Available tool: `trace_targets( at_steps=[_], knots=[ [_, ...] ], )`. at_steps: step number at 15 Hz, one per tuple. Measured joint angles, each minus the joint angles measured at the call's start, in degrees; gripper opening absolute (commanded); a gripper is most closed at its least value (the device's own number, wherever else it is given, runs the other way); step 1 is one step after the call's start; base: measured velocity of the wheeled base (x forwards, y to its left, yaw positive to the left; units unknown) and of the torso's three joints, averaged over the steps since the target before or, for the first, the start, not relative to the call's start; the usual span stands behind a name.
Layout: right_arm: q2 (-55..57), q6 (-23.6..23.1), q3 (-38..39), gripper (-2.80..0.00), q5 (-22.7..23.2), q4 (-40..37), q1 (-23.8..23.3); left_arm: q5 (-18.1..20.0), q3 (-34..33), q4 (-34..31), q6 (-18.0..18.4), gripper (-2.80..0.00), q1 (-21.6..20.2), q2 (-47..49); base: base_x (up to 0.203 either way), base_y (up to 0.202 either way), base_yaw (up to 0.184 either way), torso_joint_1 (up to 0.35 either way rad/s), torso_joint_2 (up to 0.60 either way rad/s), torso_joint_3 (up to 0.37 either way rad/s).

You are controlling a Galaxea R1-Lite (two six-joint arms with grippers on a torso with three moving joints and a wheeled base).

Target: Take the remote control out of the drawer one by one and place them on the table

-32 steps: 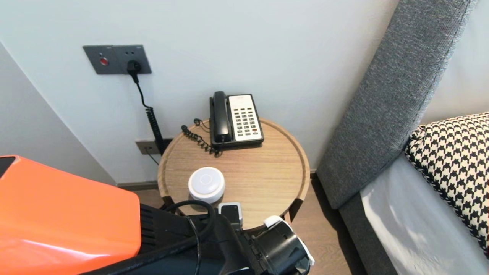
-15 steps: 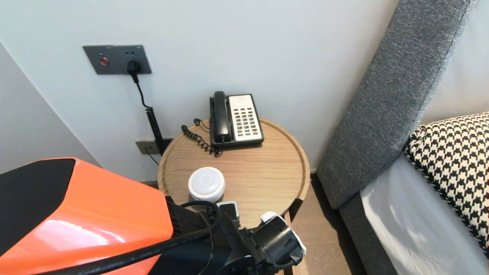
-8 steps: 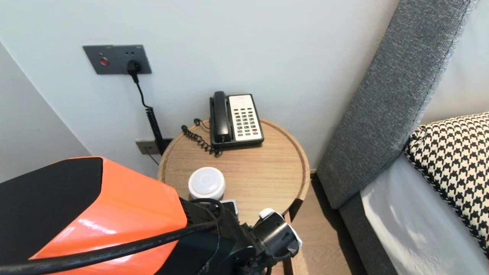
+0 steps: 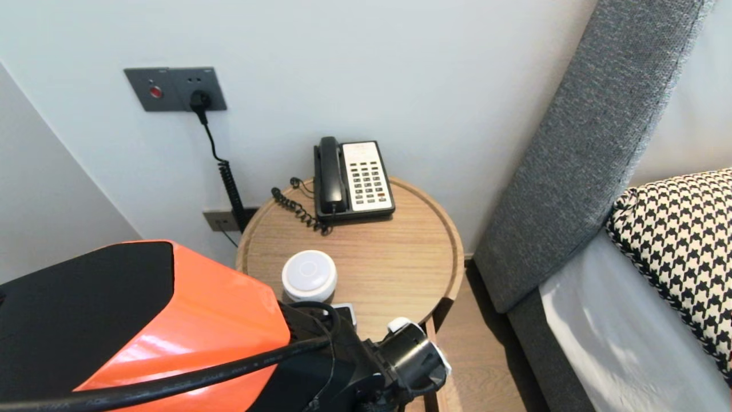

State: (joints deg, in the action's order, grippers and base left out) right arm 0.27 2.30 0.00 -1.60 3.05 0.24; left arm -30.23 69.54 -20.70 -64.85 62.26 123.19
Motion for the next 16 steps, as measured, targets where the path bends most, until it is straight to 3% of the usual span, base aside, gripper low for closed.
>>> trace_targets(
  at_steps=[6,7,16],
  knots=[
    [0.0,0.0,0.0,-2.80,0.0,0.0,0.0,0.1,-0.2,1.5,0.1,0.00,0.0,0.6,0.000,0.000,0.000,0.000,0.00,0.000],
    [0.0,0.0,0.0,-2.80,0.0,0.0,0.0,0.1,-0.2,1.5,0.1,-2.80,0.0,0.6,0.000,0.000,0.000,0.000,0.00,0.000],
    [0.0,0.0,0.0,-2.80,0.0,0.0,0.0,0.1,-0.3,1.4,0.1,-2.80,0.0,0.4,0.000,0.000,0.000,0.000,0.00,0.000]
  ],
)
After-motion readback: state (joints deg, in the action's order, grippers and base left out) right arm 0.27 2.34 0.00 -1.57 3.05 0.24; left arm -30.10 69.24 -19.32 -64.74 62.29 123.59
